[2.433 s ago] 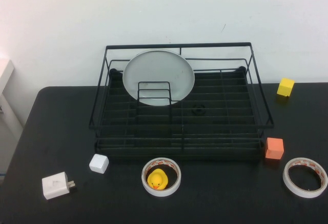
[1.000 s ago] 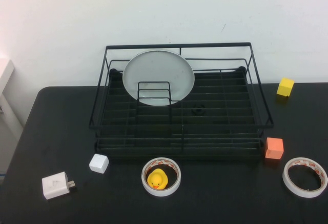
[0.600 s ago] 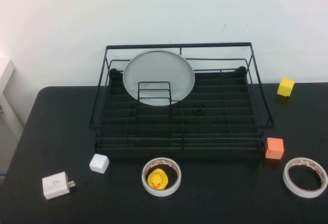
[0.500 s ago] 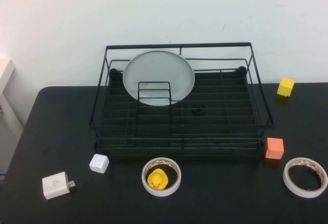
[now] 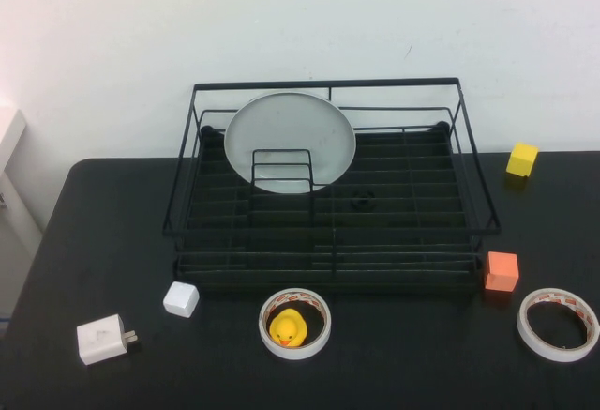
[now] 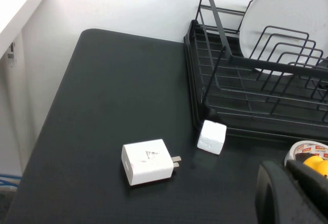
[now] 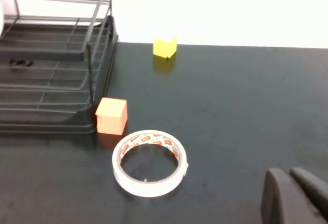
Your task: Place plate on rack
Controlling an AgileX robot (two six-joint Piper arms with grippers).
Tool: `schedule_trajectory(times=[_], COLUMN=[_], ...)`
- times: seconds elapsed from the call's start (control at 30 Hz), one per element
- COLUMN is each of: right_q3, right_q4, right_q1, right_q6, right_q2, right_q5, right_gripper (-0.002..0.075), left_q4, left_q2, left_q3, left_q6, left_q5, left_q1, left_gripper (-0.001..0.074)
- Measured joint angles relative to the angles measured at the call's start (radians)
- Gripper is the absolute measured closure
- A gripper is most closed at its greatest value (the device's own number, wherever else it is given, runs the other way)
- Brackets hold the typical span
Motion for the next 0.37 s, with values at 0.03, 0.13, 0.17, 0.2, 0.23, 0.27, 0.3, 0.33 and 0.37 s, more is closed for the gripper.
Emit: schedule_trajectory(times=[0.03,0.13,0.17,0.2,0.23,0.27,0.3,0.33,0.37], right_q3=[0.000,0.000,0.000,0.000,0.000,0.000,0.000,0.000,0.000], right_q4=[-0.009,-0.020,-0.022,-0.024,-0.026,-0.028,-0.028,-0.028,-0.028], right_q1=[0.000,0.000,0.000,0.000,0.000,0.000,0.000,0.000,0.000], right_q6=[0.015,0.033,0.041,0.041,0.041,0.041,0.041,0.041,0.041], right_q2=[0.000,0.000,0.000,0.000,0.000,0.000,0.000,0.000,0.000], right_q5=[0.000,0.000,0.000,0.000,0.000,0.000,0.000,0.000,0.000], right_gripper=[0.0728,0.0728,0.0728,0.0728,0.0728,0.0728,0.0728,0.0728,0.0728], left_q4=[0.000,0.000,0.000,0.000,0.000,0.000,0.000,0.000,0.000], left_q2=[0.000,0.000,0.000,0.000,0.000,0.000,0.000,0.000,0.000], left_q3=[0.000,0.000,0.000,0.000,0.000,0.000,0.000,0.000,0.000], left_q6=[0.000,0.000,0.000,0.000,0.000,0.000,0.000,0.000,0.000], left_q5=[0.000,0.000,0.000,0.000,0.000,0.000,0.000,0.000,0.000], left_q1=[0.000,0.000,0.000,0.000,0.000,0.000,0.000,0.000,0.000], left_gripper=[0.0736,0.0736,0.0736,0.0736,0.0736,0.0736,0.0736,0.0736,0.0736])
